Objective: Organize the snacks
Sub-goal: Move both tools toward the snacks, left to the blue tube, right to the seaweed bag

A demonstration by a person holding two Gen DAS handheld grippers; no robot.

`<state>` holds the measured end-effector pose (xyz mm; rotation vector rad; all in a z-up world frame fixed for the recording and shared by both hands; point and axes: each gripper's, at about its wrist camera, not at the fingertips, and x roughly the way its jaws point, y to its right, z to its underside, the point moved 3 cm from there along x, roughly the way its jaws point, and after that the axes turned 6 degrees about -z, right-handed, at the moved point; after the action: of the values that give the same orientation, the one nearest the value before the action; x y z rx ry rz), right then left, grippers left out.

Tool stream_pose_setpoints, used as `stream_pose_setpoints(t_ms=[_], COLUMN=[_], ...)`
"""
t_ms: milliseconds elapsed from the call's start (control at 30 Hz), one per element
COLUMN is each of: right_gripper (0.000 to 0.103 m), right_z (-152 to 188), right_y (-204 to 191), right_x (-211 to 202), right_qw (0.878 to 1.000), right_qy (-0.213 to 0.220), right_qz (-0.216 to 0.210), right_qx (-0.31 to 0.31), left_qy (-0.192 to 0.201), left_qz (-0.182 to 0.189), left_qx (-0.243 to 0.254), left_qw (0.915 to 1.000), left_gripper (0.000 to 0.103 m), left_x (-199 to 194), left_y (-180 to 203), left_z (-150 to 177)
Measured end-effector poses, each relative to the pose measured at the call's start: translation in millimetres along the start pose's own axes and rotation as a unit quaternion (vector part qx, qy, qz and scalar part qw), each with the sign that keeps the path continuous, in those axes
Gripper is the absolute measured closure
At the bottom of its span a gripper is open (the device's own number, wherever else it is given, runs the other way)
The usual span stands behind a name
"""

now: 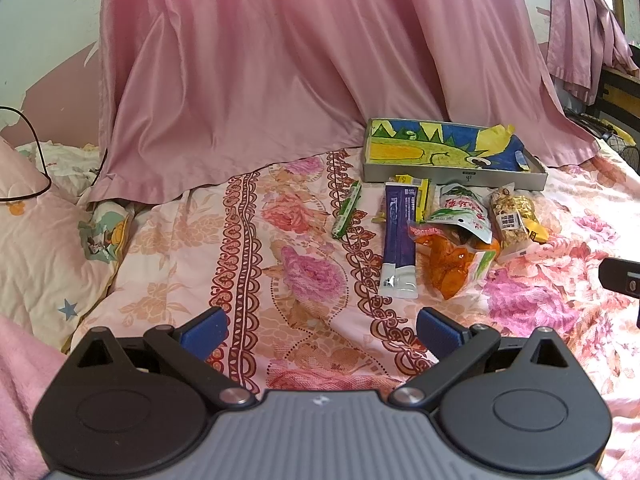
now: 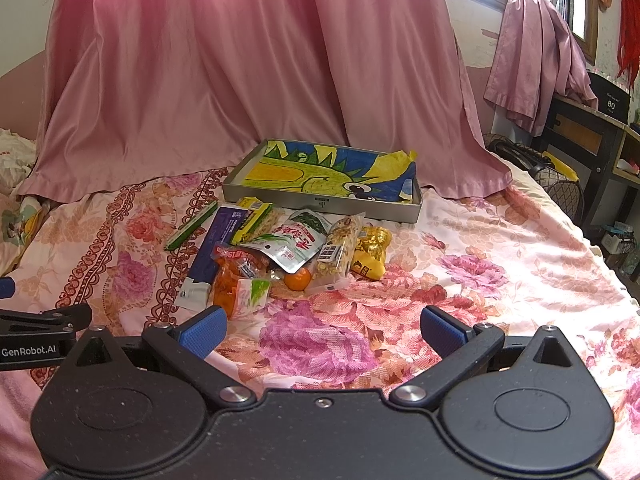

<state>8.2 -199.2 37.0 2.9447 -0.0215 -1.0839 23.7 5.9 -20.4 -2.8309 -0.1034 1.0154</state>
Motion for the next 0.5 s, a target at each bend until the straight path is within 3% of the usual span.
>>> stream_pose_setpoints(t_ms=[233, 333, 500], right_gripper=[0.001, 0.001, 0.001], right_z=[-6.9, -20.5, -44.1], right_y=[2.8, -0.2, -11.7], right_x=[-13.7, -28.8, -47.2], right_qw=[0.999, 0.999, 0.999], right_qy=[0.030, 0.038, 0.033], right_qz=[-0.010, -0.019, -0.023], right_qx=[0.020, 0.034, 0.011], left_qy=[-0.017, -0.033, -0.016], left_qz=[0.013, 0.027, 0.025], left_qx=[-0.016, -0.042, -0.061], left_qw=[0.9996, 0.9982, 0.9977], left_gripper=[0.000, 0.000, 0.000], left_x=[-7.5, -16.0, -34.1], left_y=[-2.9, -10.3, -20.2], left_z=[-9.5, -27.6, -65.7])
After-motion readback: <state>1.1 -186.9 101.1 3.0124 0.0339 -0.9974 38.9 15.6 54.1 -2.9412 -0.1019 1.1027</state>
